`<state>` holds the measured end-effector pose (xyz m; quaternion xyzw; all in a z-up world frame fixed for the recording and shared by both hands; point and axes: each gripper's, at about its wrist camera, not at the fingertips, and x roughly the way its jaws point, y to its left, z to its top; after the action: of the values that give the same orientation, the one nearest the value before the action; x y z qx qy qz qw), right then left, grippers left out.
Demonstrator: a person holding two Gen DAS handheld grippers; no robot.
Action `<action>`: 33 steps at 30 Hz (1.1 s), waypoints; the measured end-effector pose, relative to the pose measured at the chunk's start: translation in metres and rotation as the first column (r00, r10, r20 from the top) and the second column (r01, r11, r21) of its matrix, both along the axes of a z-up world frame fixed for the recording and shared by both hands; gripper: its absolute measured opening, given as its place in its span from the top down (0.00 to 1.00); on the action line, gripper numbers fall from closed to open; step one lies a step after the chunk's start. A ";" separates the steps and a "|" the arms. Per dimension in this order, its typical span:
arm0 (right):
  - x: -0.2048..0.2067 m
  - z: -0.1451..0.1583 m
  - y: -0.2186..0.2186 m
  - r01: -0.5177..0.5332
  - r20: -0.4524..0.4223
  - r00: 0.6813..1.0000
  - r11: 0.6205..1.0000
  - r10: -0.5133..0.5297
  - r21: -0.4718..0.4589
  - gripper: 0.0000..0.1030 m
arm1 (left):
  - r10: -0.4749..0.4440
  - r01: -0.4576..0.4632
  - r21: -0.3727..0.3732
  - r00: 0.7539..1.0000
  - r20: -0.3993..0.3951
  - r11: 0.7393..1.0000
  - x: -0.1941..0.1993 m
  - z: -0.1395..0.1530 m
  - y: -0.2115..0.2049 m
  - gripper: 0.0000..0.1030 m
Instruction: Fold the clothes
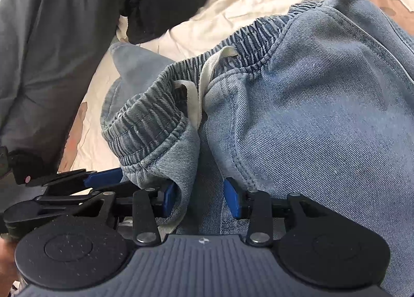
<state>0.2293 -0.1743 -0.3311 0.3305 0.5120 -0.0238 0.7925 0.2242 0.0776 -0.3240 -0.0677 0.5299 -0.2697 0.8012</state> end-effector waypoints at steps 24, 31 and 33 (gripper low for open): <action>-0.004 0.014 0.003 -0.032 0.050 0.998 0.999 0.030 0.042 0.54 | -0.197 0.170 0.172 0.968 0.154 0.970 0.018 0.047 -0.024 0.54; -0.004 0.018 0.005 -0.039 0.063 0.997 0.998 0.036 0.050 0.54 | -0.228 0.199 0.200 0.964 0.138 0.959 0.026 0.055 -0.032 0.54; -0.003 0.018 0.005 -0.038 0.065 0.997 0.998 0.035 0.055 0.54 | -0.248 0.213 0.225 0.959 0.138 0.951 0.026 0.058 -0.036 0.55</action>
<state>0.2267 -0.1697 -0.3134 0.3437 0.4929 0.0156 0.7992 0.2505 0.0418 -0.2657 0.1015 0.4917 -0.3093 0.8076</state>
